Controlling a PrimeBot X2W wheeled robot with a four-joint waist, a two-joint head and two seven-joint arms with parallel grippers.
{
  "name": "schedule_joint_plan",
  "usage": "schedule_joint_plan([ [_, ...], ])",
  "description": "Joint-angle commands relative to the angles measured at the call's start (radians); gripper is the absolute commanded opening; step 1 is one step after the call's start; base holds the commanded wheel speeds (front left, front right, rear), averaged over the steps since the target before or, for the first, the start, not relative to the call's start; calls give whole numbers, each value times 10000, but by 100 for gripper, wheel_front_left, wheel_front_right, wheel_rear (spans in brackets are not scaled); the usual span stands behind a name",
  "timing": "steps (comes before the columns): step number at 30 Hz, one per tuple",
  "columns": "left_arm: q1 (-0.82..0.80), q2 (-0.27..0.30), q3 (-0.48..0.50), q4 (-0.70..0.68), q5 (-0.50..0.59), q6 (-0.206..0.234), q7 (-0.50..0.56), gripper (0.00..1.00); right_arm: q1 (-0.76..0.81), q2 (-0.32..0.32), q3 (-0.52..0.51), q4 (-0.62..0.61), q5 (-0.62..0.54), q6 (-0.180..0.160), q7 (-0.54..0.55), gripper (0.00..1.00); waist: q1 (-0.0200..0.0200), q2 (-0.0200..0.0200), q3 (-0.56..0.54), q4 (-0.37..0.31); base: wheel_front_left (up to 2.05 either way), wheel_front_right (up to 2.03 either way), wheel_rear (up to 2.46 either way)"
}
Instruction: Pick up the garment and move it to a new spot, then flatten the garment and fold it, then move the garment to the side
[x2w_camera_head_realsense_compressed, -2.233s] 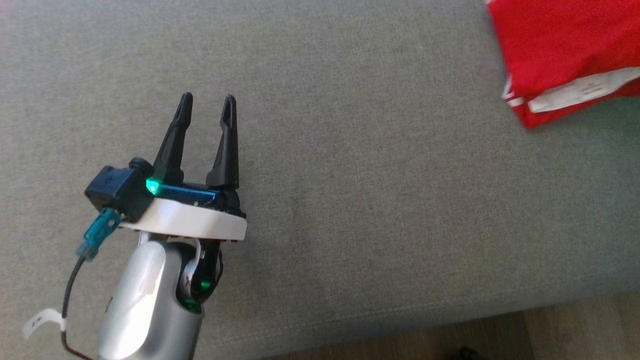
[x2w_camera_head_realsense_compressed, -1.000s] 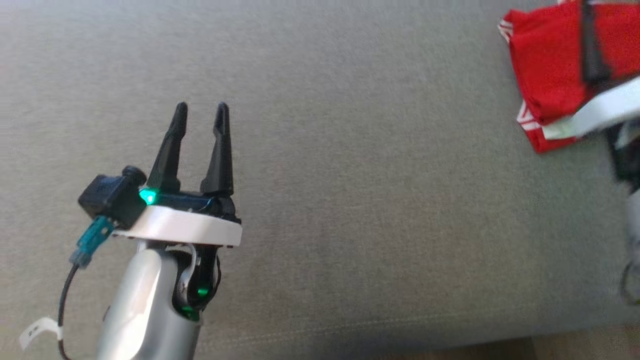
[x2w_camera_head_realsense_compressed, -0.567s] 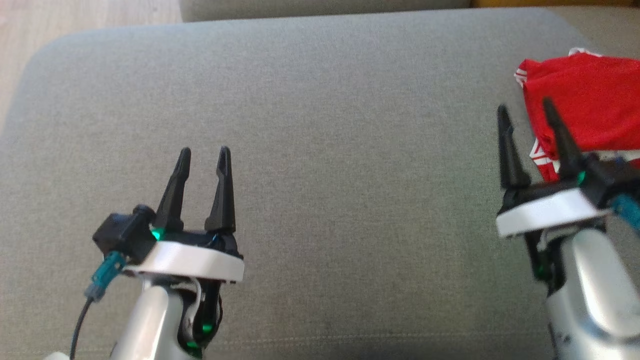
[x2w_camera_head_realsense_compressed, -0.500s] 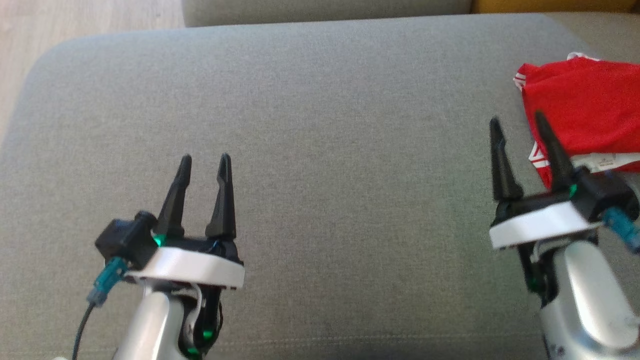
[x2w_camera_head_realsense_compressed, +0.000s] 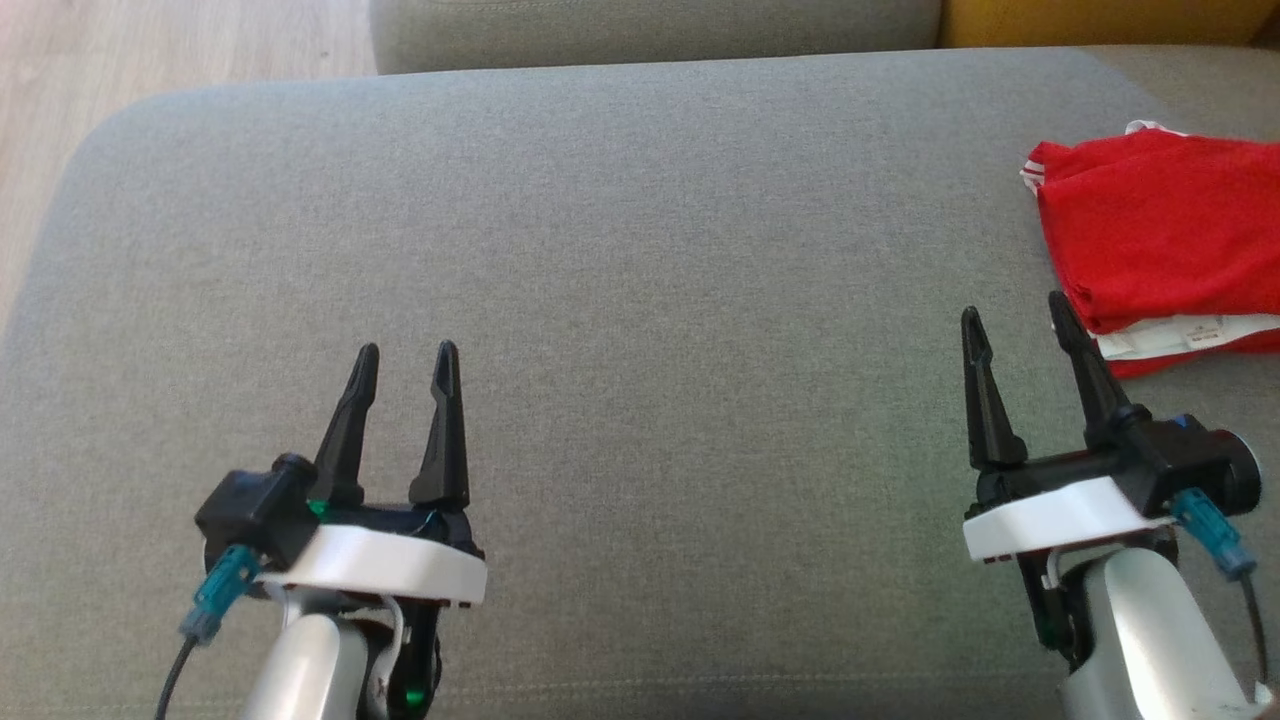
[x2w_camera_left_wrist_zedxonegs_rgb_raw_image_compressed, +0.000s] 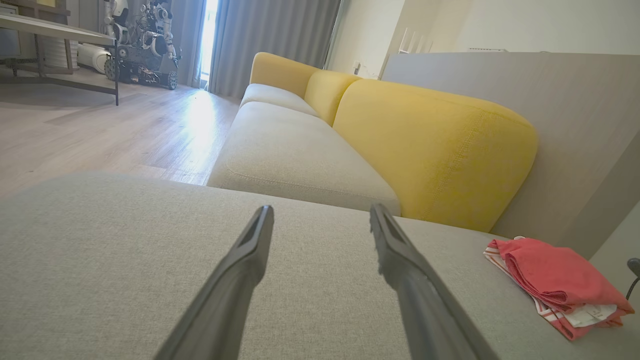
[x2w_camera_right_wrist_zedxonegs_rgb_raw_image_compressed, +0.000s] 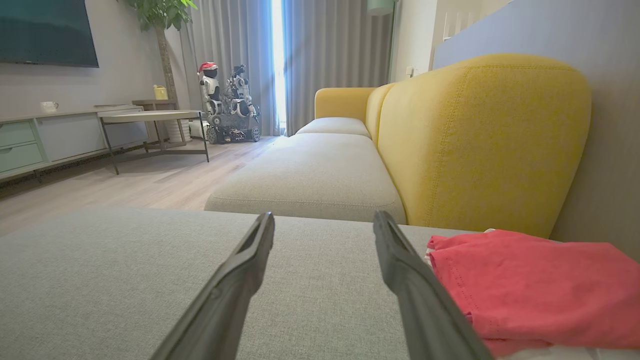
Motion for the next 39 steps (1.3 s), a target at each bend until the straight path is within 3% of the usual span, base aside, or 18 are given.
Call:
schedule_joint_plan([
  [1,-244,51,333,-391,47,105,-51,100,-185,120,183,-373,-88,-7,-113,100,1,0,-2,-1,0,0,0],
  [15,-190,51,394,-586,155,117,-51,100,-210,187,160,-285,-158,-7,-167,100,1,0,-106,-48,0,0,0],
  [39,84,51,1174,-1035,-786,-221,-51,100,-265,192,266,-330,-32,-7,-182,100,1,0,-153,-39,0,0,0],
])
